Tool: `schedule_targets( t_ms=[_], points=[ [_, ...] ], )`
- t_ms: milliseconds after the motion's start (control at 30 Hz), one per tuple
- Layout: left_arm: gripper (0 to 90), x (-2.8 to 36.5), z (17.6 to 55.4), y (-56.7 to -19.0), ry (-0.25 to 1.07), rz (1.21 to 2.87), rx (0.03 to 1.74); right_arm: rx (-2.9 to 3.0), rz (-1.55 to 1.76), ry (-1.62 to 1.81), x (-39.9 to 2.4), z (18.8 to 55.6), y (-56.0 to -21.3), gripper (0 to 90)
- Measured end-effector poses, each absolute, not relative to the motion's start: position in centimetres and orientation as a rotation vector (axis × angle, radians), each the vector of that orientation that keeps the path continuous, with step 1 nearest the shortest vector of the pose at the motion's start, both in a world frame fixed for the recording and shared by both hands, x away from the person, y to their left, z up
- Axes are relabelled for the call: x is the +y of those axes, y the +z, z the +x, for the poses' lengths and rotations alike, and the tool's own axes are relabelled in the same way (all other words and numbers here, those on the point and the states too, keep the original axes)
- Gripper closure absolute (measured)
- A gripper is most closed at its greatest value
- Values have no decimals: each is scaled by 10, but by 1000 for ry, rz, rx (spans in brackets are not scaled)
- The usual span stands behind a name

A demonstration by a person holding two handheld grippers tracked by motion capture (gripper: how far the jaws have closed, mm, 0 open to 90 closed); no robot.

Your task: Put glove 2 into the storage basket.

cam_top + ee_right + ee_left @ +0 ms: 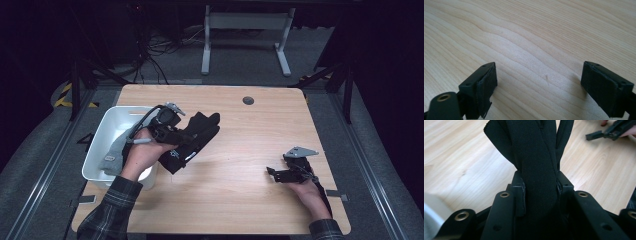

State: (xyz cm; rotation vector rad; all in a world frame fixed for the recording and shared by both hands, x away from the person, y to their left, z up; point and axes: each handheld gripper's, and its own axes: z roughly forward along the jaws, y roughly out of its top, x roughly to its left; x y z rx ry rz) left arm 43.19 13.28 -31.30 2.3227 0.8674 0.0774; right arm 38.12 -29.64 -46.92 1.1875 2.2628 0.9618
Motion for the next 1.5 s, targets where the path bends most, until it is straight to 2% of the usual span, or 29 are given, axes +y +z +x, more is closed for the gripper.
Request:
schedule_targets(
  t_ms=[900, 1100, 1500],
  points=[
    [680, 235, 455, -305, 167, 2241, 1144, 2269, 1181, 963, -296, 381, -469, 133],
    [680, 262, 457, -312, 180, 2232, 1205, 2269, 1181, 964, -296, 381, -469, 132],
    [680, 296, 453, -341, 110, 2214, 1279, 2268, 1182, 962, -296, 381, -469, 133]
  ],
)
